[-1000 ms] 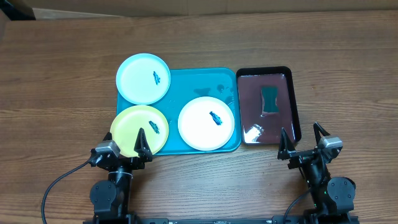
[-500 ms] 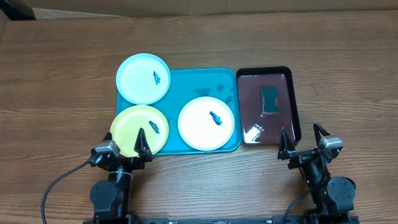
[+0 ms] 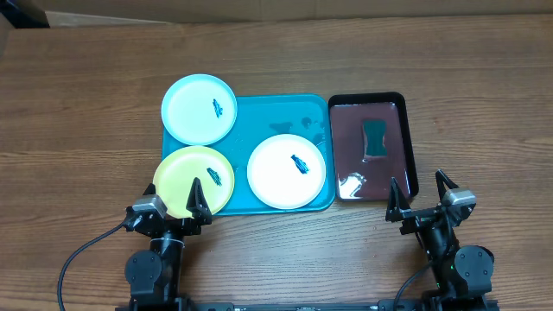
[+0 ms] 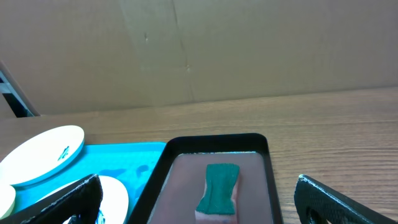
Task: Clean dirty plates on tray and stack at the side
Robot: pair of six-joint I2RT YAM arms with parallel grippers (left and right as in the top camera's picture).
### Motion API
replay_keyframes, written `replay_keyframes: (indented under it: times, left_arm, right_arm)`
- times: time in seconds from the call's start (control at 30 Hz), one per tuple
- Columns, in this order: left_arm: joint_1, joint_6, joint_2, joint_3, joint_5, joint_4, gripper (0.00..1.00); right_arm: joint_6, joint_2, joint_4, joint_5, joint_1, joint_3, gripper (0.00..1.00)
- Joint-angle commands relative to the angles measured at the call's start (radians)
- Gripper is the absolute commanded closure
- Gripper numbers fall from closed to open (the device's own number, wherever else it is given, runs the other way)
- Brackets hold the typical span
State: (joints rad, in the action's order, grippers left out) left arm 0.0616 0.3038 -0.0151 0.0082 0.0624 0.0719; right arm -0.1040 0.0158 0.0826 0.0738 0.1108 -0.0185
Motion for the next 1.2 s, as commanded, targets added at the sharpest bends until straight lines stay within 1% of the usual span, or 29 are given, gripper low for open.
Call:
replay_keyframes:
  times: [0.0, 0.23, 0.4, 0.5, 0.6, 0.77, 0.87, 1.0, 1.07, 1.1, 1.17]
  left_arm:
    - [0.004, -0.019, 0.010, -0.003, -0.011, 0.003, 0.00]
    - [0.004, -0.019, 0.010, -0.003, -0.007, 0.001, 0.00]
    - [0.004, 0.013, 0.010, -0.003, 0.016, -0.002, 0.00]
    - [0.004, 0.011, 0.010, -0.003, 0.003, -0.005, 0.00]
    - [0.003, 0.011, 0.010, -0.003, 0.024, -0.001, 0.00]
    - [0.004, 0.011, 0.010, 0.008, 0.034, -0.005, 0.00]
    - [0.004, 0.013, 0.010, 0.079, 0.078, 0.040, 0.00]
    - [0.004, 0.010, -0.023, 0.250, 0.091, 0.144, 0.00]
    - [0.004, 0.010, -0.084, 0.372, 0.096, 0.230, 0.00]
    - [0.004, 0.008, -0.141, 0.457, 0.097, 0.296, 0.00]
    - [0.004, -0.048, -0.272, 0.624, 0.124, 0.422, 0.00]
  right_arm:
    - [-0.001, -0.006, -0.004, -0.005, -0.008, 0.010, 0.00]
    - [-0.002, -0.006, -0.036, -0.003, -0.008, 0.010, 0.00]
    - [-0.002, -0.006, -0.015, 0.085, -0.006, 0.010, 0.00]
    - [-0.001, -0.006, -0.030, 0.085, -0.006, 0.010, 0.00]
    - [-0.004, -0.006, -0.033, 0.094, -0.006, 0.010, 0.00]
    - [-0.008, -0.006, -0.006, 0.164, -0.006, -0.011, 0.00]
    - [-0.028, 0.000, 0.047, 0.163, -0.006, -0.069, 0.00]
    - [-0.035, 0.078, 0.210, 0.136, -0.006, -0.229, 0.00]
    - [-0.035, 0.160, 0.284, 0.129, -0.006, -0.328, 0.00]
    - [-0.034, 0.227, 0.323, 0.129, -0.006, -0.396, 0.00]
    - [-0.028, 0.372, 0.384, 0.129, -0.006, -0.530, 0.00]
